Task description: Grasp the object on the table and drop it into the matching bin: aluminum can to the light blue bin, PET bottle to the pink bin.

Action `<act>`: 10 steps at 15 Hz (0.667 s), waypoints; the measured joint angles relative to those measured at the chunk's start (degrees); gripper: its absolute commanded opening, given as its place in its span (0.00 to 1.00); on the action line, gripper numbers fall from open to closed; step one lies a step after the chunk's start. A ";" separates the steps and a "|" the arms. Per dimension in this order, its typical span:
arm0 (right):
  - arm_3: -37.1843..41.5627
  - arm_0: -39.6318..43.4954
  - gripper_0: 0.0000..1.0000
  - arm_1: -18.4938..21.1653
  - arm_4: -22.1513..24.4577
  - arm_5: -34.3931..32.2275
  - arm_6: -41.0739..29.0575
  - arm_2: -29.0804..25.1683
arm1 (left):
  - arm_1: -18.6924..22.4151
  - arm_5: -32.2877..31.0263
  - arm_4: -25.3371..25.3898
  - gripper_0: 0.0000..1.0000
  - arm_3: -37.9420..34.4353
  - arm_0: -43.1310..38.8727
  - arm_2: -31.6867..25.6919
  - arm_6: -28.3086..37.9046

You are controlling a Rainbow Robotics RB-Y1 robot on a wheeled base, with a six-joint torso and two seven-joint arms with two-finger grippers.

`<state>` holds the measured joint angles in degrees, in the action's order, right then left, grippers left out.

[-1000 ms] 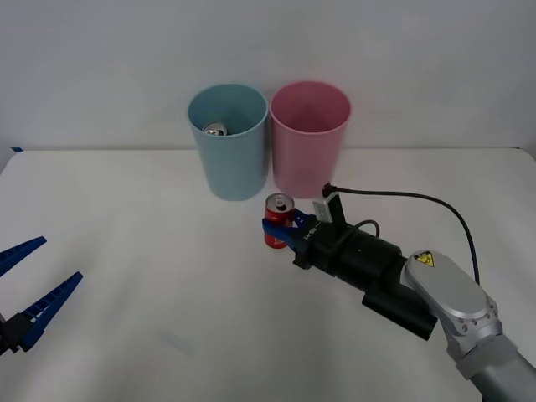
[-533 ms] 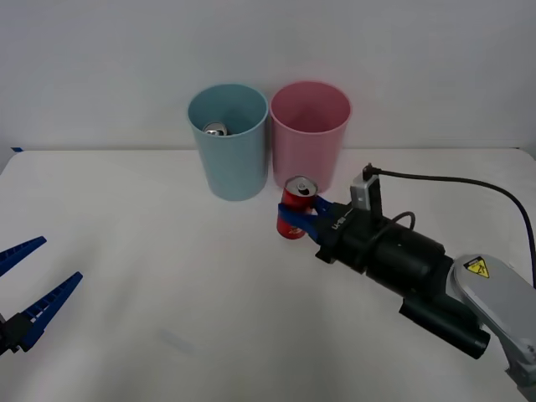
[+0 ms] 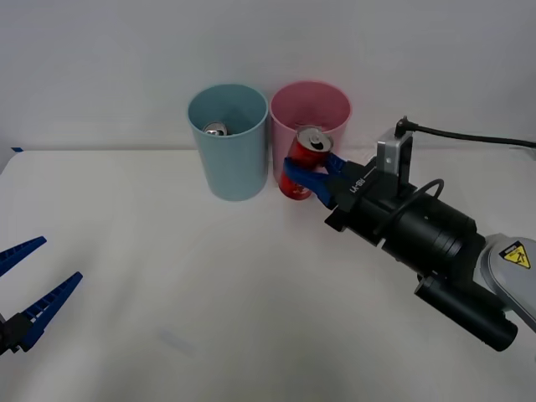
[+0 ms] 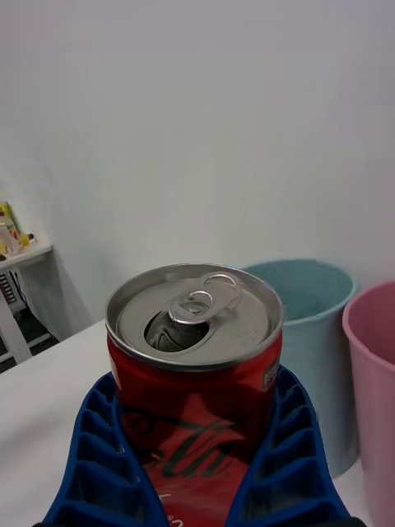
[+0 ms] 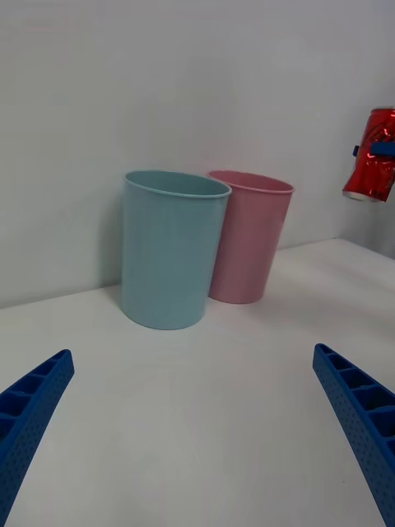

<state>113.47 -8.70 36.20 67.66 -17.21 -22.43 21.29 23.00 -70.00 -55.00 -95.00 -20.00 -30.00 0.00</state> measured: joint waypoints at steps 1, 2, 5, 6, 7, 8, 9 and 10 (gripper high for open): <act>0.11 -1.16 0.00 0.25 0.00 0.00 -0.39 -0.26 | 0.00 0.00 0.00 1.00 0.00 0.00 0.00 0.00; 0.05 -2.73 0.00 0.51 0.00 0.00 -0.91 -0.38 | 0.00 0.00 0.00 1.00 0.00 0.00 0.00 0.00; -2.17 -8.41 0.00 1.29 -0.01 -0.50 -2.66 -0.47 | 0.00 0.00 0.00 1.00 0.00 0.00 0.00 0.00; -4.02 -10.93 0.00 1.24 0.00 -1.48 -3.12 -0.43 | 0.00 0.00 0.00 1.00 0.00 0.00 0.00 0.00; -6.34 -13.41 0.00 0.91 0.12 -2.66 -3.49 -0.39 | 0.00 0.00 0.00 1.00 0.00 0.00 0.00 0.00; -9.12 -16.12 0.00 0.26 0.52 -3.81 -3.78 -0.38 | 0.00 0.00 0.00 1.00 0.00 0.00 0.00 0.00; -12.23 -18.97 0.00 -0.73 1.01 -5.03 -3.91 -0.38 | 0.00 0.00 0.00 1.00 0.00 0.00 0.00 0.00; -15.33 -21.45 0.00 -1.97 1.54 -6.04 -3.96 -0.37 | 0.00 0.00 0.00 1.00 0.00 0.00 0.00 0.00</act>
<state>98.15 -30.15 34.24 69.20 -23.25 -26.39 20.91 23.00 -70.00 -55.00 -95.00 -20.00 -30.00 0.00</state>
